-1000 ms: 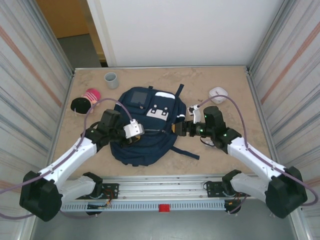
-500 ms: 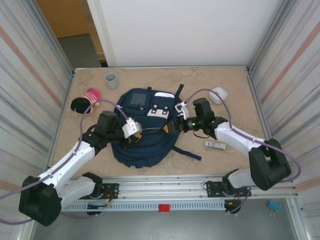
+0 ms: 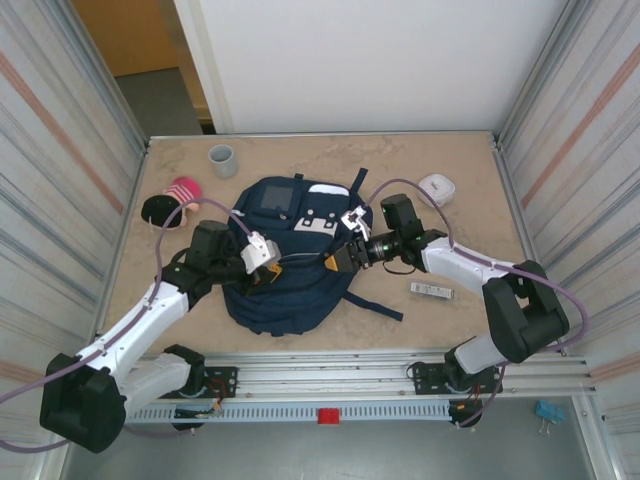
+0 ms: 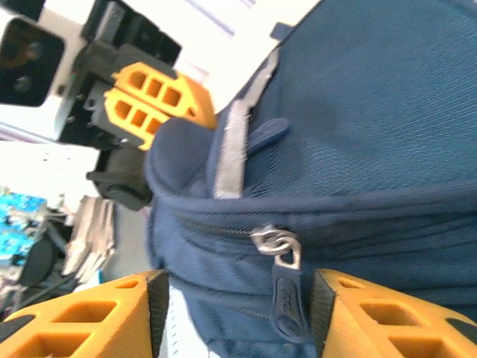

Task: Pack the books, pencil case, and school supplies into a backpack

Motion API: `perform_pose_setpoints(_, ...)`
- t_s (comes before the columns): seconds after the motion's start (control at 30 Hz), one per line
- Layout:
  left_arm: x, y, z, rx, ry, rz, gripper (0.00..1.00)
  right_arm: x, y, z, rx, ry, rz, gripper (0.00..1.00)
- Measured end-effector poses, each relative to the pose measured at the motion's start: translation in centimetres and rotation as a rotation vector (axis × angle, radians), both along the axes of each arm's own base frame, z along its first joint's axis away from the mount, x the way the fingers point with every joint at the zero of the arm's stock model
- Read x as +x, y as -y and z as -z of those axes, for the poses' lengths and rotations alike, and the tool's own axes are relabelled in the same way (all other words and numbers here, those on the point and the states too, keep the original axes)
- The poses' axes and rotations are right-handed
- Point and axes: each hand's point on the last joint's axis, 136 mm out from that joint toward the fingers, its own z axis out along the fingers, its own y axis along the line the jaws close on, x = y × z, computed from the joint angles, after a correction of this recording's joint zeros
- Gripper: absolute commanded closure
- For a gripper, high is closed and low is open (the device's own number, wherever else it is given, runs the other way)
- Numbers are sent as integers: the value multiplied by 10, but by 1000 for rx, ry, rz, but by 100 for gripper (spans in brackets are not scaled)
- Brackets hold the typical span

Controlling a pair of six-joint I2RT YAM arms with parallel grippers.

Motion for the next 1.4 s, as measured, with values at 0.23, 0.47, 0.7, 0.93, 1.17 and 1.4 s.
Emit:
perform_pose_setpoints(0.23,2,2,-3,-13,9,0,100,-11,11,-11,-10,-13,-25,38)
perform_pose_setpoints(0.47,2,2,-4,-17,9,1,100,13,16,3,-74,9,60,37)
perform_pose_setpoints(0.7,2,3,-2,-23,9,2,100,21,2,14,-80,-2,34,42)
perform_pose_setpoints(0.93,3,2,-4,-32,8,-3,100,23,-3,8,-56,15,24,75)
perform_pose_setpoints(1.17,3,2,-5,-36,9,-6,100,21,-7,3,-33,21,24,84)
perform_pose_setpoints(1.4,6,0,-3,-31,-7,-40,100,20,-9,5,-61,0,50,98)
